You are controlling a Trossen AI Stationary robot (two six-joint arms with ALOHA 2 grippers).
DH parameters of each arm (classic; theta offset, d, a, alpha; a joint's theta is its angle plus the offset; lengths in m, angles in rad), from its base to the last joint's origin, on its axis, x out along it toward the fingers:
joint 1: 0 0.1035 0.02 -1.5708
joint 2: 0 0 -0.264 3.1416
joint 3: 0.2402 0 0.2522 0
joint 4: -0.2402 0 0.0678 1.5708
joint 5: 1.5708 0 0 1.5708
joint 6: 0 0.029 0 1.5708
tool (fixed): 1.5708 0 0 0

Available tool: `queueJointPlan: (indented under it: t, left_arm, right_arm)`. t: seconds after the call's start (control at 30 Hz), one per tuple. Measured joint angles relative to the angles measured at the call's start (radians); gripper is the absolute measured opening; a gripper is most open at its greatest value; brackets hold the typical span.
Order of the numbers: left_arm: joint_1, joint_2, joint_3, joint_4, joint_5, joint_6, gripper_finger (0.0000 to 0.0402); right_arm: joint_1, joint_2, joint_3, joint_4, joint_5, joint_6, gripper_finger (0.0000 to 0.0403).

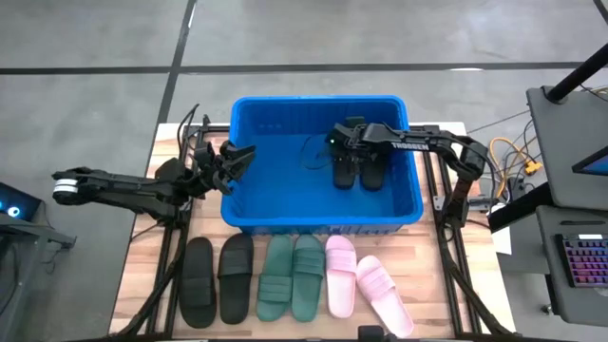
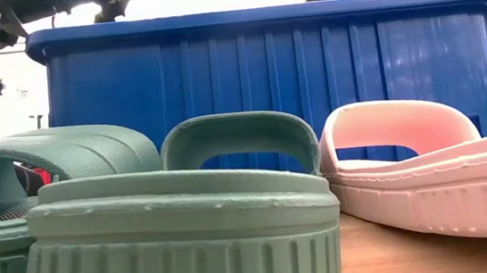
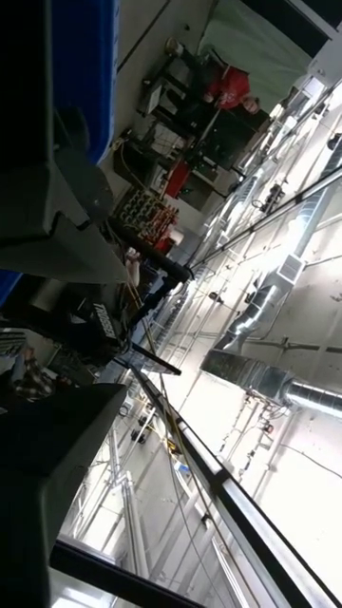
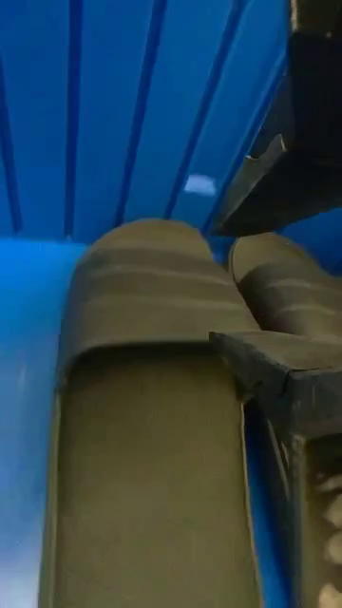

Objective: Pick and place slides into bin
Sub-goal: Put the black slipper into the blue bin

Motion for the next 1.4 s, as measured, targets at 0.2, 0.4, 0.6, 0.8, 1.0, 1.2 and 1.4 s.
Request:
queueJointPlan:
  t: [0.2, 0.4, 0.6, 0.8, 1.0, 1.2, 1.4]
  left_arm:
    - [0.000, 0.000, -0.001, 0.000, 0.004, 0.000, 0.0169]
    - [0.000, 0.000, -0.001, 0.000, 0.007, 0.000, 0.0169]
    - [0.000, 0.000, -0.002, 0.000, 0.008, 0.007, 0.0169]
    - [0.000, 0.000, -0.002, 0.000, 0.008, 0.034, 0.0169]
    - [0.000, 0.000, -0.002, 0.000, 0.007, 0.032, 0.0169]
    - [0.000, -0.002, -0.002, 0.000, 0.006, 0.032, 0.0169]
    - [0.000, -0.002, -0.002, 0.000, 0.004, 0.031, 0.0169]
  right_arm:
    - [-0.014, -0.022, -0.002, 0.002, -0.261, -0.046, 0.0143]
    - [-0.018, -0.030, -0.002, 0.052, -0.260, -0.071, 0.0132]
    - [-0.034, -0.024, -0.018, 0.058, -0.256, -0.100, 0.0127]
    - [-0.036, -0.022, -0.040, 0.118, -0.159, -0.112, 0.0127]
    - [-0.043, -0.022, -0.045, 0.127, -0.214, -0.120, 0.0127]
    - [-0.041, -0.022, -0.060, 0.136, -0.264, -0.138, 0.0127]
    - [-0.042, -0.022, -0.116, 0.180, -0.197, -0.152, 0.0125]
